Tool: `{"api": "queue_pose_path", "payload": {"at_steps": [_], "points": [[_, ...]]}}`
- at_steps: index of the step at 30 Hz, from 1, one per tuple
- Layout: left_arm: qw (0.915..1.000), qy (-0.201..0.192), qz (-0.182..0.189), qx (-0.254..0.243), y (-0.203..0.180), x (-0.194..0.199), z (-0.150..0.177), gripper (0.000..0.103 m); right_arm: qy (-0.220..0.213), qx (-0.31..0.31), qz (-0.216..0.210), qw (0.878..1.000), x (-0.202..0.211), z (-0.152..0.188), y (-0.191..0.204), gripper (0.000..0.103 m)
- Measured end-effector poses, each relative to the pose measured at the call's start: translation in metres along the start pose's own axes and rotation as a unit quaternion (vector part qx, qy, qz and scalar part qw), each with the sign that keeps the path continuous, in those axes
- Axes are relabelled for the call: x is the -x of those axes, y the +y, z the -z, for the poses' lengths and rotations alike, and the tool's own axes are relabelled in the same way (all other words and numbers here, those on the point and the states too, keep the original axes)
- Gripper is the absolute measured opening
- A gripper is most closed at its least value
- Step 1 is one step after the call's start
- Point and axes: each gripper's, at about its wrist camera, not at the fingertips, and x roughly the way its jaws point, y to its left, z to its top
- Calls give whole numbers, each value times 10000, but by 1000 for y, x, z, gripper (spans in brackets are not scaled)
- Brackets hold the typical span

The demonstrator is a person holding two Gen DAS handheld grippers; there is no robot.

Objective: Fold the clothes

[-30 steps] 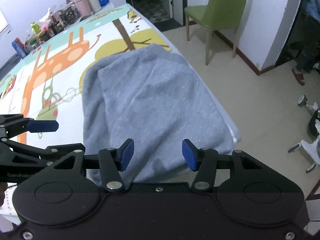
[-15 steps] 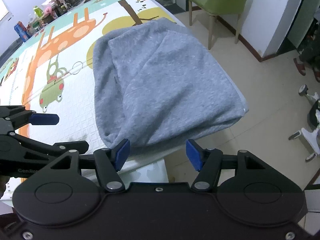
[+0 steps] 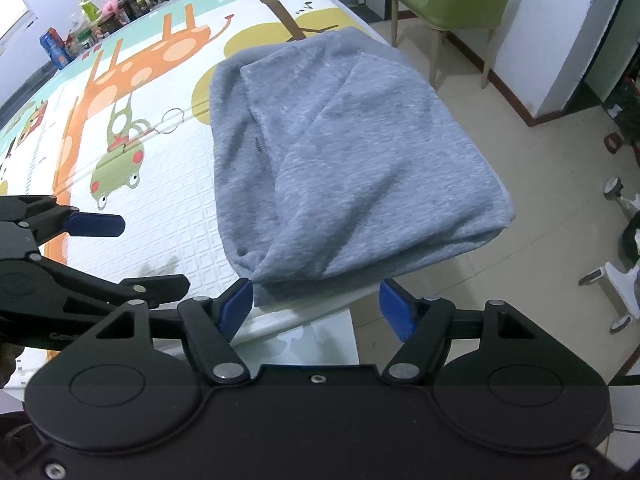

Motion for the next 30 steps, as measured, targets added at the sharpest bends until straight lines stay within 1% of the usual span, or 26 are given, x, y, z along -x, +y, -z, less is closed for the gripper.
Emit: {"api": "queue_pose_path", "payload": {"at_steps": [3,6,14,20,24,26,30], "points": [[9999,-22,-115,-67,-4,0,1,89,4,-1,9,10000,0,0,0,70],[9999,-9,-109,-33,-4,-1,2,93,14,7,-1,10000,-1,1,0,71],[9999,83,-92,88,-2,-5,4,94,56,51,-36,10000,-3,5,2,73],[9996,105,-258,36,-5,-7,5,95,75,120,-73,9999,-4,6,4,73],[9995,112,-277,106,-3,-7,5,96,83,163,-80,9998,-5,5,4,74],[9994,100,-297,114,-2,-7,5,98,84,177,-82,9998,-5,5,4,74],[9995,97,-245,197,-1,-8,4,98,89,175,-80,9998,-6,4,3,74]]}}
